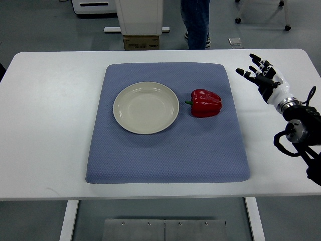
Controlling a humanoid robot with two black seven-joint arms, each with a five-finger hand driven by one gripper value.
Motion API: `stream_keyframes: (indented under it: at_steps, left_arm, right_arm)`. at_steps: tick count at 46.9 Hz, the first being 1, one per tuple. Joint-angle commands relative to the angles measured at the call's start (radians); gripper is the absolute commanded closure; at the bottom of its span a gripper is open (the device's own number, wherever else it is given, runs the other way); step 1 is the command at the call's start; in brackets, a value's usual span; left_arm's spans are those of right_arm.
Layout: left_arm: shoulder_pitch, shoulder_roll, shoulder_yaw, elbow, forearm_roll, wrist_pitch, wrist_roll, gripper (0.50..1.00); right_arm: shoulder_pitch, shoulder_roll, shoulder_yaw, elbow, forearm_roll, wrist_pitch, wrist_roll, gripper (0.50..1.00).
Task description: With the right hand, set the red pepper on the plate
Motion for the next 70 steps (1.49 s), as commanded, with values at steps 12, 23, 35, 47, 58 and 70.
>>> stream_keyframes:
  at_steps: [12,23,35,47,58,70]
  left_arm:
    - [0.0,0.0,0.001,0.0,-0.002,0.0,0.001,0.5]
    - [0.0,0.0,0.001,0.0,-0.002,0.0,0.001,0.5]
    - [0.0,0.0,0.001,0.0,-0.002,0.0,0.001,0.5]
    - [0.0,0.0,0.001,0.0,-0.002,0.0,0.001,0.5]
    - [0.0,0.0,0.001,0.0,-0.002,0.0,0.001,0.5]
    - [0.0,0.0,0.001,0.0,-0.002,0.0,0.001,0.5]
  right_arm:
    - [-0.006,-0.006,0.0,-0.001,0.0,0.0,0.0,0.5]
    - [-0.005,-0.008,0.0,-0.003,0.0,0.002,0.0,0.5]
    - [-0.003,-0.009,0.0,-0.003,0.0,0.002,0.0,0.5]
    - [0.001,-0.021,0.0,-0.003,0.0,0.009,0.0,0.5]
    - [0.009,-0.028,0.0,-0.004,0.0,0.009,0.0,0.5]
    - [0.029,-0.041,0.0,-0.004,0.0,0.009,0.017,0.5]
